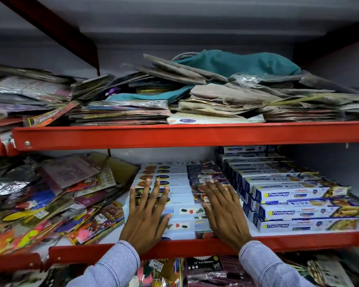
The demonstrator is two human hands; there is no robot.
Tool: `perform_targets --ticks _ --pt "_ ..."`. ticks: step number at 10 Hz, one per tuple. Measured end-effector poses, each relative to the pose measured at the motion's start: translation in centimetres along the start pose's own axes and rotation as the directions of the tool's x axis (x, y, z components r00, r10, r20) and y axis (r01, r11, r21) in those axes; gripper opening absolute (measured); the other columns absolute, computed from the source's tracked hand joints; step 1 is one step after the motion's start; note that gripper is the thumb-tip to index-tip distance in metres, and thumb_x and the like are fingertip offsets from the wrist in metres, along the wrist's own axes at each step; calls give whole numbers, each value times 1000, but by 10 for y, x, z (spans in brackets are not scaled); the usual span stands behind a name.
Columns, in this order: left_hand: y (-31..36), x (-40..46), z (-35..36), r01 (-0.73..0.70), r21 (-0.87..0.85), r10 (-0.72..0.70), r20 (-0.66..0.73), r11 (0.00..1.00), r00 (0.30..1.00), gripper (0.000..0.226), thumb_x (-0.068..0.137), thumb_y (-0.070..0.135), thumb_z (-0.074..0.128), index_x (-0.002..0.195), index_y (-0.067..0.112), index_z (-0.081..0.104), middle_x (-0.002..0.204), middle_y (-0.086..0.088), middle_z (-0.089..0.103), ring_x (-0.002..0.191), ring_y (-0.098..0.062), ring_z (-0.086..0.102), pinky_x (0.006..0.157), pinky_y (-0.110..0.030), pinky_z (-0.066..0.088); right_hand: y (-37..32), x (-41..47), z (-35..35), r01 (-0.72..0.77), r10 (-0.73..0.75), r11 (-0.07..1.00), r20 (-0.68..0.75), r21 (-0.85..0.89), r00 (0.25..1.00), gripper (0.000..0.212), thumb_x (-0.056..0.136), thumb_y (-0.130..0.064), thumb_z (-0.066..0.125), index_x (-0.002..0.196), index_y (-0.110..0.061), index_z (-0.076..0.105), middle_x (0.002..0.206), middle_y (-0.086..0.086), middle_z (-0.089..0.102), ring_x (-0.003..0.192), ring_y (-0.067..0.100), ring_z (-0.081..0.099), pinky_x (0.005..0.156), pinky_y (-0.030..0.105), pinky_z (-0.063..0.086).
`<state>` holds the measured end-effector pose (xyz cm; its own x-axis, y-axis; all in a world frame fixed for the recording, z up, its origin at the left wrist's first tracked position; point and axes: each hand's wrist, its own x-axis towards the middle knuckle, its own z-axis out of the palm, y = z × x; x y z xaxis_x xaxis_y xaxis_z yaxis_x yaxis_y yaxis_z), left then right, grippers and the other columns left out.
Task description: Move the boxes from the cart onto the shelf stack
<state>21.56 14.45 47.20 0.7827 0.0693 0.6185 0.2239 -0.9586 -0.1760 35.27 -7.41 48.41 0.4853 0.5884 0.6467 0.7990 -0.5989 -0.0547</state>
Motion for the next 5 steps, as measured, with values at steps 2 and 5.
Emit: perform_targets --ticks 2,5 --pt "-1 1 10 -6 41 7 -20 999 1000 69 99 55 29 155 19 12 164 -12 13 151 -36 5 114 -71 7 0 0 11 -11 10 1000 -48 -26 999 54 101 -46 24 150 -25 32 160 -6 28 150 15 23 123 44 13" --pt "3 -4 6 7 38 -3 -107 999 994 76 97 59 30 154 13 11 165 -13 3 150 -39 4 112 -75 6 -13 -6 19 -22 12 998 -161 -56 987 65 100 -47 25 156 -18 9 166 4 3 153 24 6 120 58 11"
